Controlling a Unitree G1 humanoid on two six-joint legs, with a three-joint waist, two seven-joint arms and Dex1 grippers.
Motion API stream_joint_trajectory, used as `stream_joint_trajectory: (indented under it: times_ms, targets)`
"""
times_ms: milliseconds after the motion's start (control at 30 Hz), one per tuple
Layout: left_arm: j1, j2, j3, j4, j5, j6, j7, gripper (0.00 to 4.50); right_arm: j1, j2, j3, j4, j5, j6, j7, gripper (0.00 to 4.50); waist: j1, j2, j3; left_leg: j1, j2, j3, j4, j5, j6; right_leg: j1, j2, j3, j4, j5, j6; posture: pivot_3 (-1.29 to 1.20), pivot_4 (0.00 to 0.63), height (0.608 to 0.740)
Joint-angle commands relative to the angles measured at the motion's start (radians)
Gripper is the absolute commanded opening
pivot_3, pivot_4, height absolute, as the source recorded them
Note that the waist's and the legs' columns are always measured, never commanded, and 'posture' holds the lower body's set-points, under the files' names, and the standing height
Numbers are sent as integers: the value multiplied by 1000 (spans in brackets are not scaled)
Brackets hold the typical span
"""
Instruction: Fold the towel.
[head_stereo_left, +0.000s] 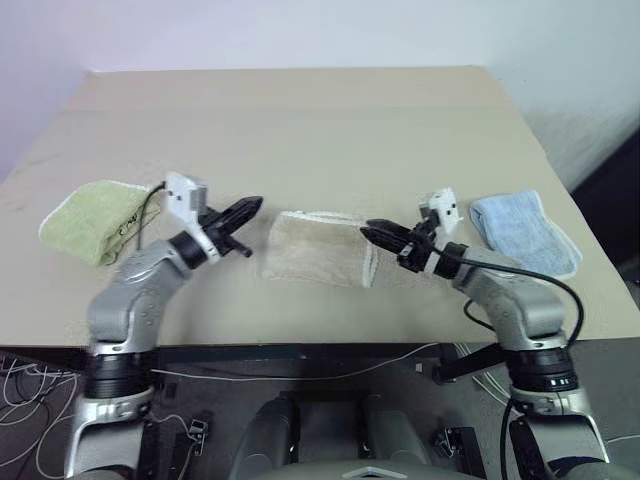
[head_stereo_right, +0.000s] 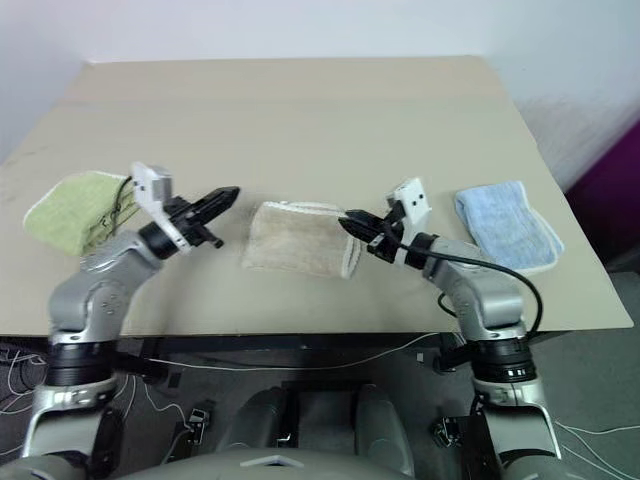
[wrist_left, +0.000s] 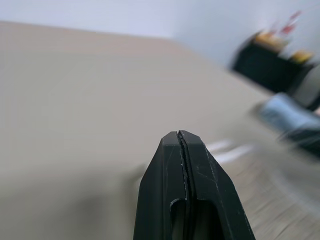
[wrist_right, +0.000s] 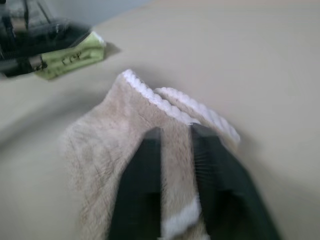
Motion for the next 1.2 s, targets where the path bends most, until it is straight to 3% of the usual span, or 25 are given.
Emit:
stream_joint_trajectory:
  times_ms: [33, 233, 267, 633, 833, 1133, 1200]
  targets:
    - [32, 60, 5, 2, 78, -65, -28, 0, -40, 12, -91, 8, 154, 203, -58, 2306, 2, 0, 0, 0, 0, 0, 0, 0, 0, 0, 0, 0, 0, 0, 0, 0, 150, 740]
    - [79, 78, 32, 10, 94, -96, -41, 0, -109, 59, -209, 170, 257, 384, -175, 4404, 4, 0, 0, 0, -1, 0, 0, -1, 1, 1, -3, 0, -1, 0, 0, 0, 150, 740]
    - [88, 74, 32, 1, 94, -97, -39, 0, -114, 67, -220, 187, 264, 394, -186, 4457, 3, 0, 0, 0, -1, 0, 0, -1, 1, 1, -3, 0, -1, 0, 0, 0, 150, 740]
    - [131, 53, 9, -40, 90, -94, -42, 0, -94, 89, -111, 187, 225, 410, -179, 4457, 0, 0, 0, 0, 0, 0, -1, -1, 1, 0, -2, 1, -1, 0, 0, 0, 150, 740]
    - [118, 47, -3, -28, 95, -91, -55, 0, -118, 160, -32, 191, 216, 414, -185, 4457, -6, 0, 0, 0, 0, 0, -1, -1, 1, 0, -2, 1, -1, 0, 0, 0, 150, 740]
    - [131, 31, -6, -48, 100, -89, -54, 0, -172, 234, -29, 250, 202, 408, -196, 4457, -4, 0, 0, 0, 0, 1, -1, -1, 1, -1, -1, 0, 0, 0, 0, 0, 150, 740]
    - [139, 27, -5, -55, 100, -88, -51, 0, -174, 241, -45, 258, 208, 415, -203, 4085, -4, 0, 0, 0, 1, 1, -1, -1, 1, -1, -1, 1, 0, 0, 0, 0, 150, 740]
